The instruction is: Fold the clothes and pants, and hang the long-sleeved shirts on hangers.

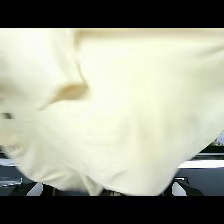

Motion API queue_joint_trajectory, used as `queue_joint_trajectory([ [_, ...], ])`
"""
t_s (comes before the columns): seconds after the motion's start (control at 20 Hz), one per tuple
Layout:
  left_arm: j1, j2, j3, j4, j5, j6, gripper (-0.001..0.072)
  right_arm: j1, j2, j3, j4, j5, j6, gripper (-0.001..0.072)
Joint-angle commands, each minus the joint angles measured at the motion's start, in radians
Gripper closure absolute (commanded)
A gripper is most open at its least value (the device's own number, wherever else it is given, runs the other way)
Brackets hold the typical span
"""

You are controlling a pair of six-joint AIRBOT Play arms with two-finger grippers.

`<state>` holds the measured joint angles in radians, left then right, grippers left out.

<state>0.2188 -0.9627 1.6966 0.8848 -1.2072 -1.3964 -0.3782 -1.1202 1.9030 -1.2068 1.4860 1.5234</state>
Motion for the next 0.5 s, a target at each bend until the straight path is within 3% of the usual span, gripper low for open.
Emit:
queue_joint_trajectory([
  [0.0,-0.087,-0.138,-0.367,0.01,0.0,0.024,0.0683,0.097,-0.205,-0.27,-0.095,0.096,-0.017,0.0681],
  [0.2,-0.165,-0.346,-0.643,-0.016,0.324,0.035,0.0682,0.233,-0.431,-0.438,-0.179,-0.231,0.121,0.0678],
  [0.45,-0.166,-0.576,-0.497,-0.077,0.542,0.055,0.0682,0.261,-0.566,-0.401,-0.116,-0.666,0.204,0.0678],
])
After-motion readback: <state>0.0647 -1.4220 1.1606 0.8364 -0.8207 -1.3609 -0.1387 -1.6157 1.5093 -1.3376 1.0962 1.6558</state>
